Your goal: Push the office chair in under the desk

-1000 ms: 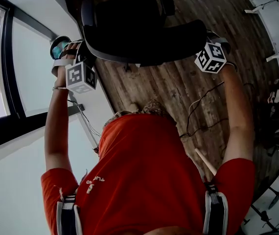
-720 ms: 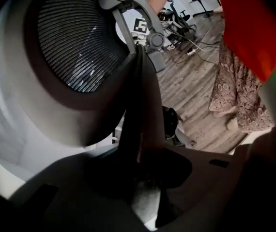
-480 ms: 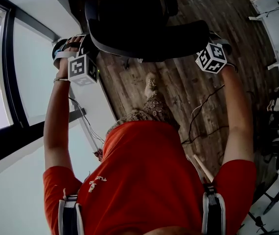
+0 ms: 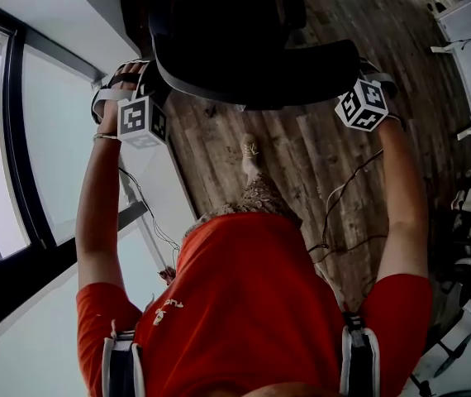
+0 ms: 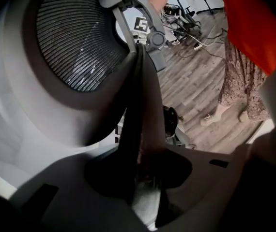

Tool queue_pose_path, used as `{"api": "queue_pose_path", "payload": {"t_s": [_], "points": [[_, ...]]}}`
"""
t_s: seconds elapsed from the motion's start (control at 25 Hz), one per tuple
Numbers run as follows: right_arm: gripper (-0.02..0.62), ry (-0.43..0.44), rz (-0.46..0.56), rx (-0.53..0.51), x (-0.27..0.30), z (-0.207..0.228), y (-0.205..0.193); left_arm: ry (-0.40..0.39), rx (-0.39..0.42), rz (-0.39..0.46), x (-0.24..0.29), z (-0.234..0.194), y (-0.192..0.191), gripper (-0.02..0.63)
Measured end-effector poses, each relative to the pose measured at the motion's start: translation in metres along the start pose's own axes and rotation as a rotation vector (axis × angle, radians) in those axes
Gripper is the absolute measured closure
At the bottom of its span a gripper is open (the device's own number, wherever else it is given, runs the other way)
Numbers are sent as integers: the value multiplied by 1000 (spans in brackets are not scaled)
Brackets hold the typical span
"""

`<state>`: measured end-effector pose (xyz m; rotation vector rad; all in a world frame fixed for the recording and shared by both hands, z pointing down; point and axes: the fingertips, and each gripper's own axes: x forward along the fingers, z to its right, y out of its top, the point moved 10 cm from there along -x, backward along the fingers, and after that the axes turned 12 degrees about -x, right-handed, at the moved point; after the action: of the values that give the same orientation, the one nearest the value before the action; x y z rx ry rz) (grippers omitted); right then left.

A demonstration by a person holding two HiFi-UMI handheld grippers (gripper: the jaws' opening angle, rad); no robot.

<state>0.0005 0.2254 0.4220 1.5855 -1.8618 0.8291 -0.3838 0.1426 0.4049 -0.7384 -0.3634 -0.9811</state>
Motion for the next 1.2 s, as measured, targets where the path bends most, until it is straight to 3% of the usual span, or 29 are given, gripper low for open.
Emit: {"api": "queue_pose_path", "payload": {"t_s": [0.24,0.84,1.2], "points": [[480,0,3,-3,37,51,-33,2,5,6,55,-47,0,474],[480,17,7,-29,125,177,-170,-17,-10,-29,212,-150,45,492],[480,26,12,-22,158,229,-211,-41,-29,-71,274,-199,59,491]]}}
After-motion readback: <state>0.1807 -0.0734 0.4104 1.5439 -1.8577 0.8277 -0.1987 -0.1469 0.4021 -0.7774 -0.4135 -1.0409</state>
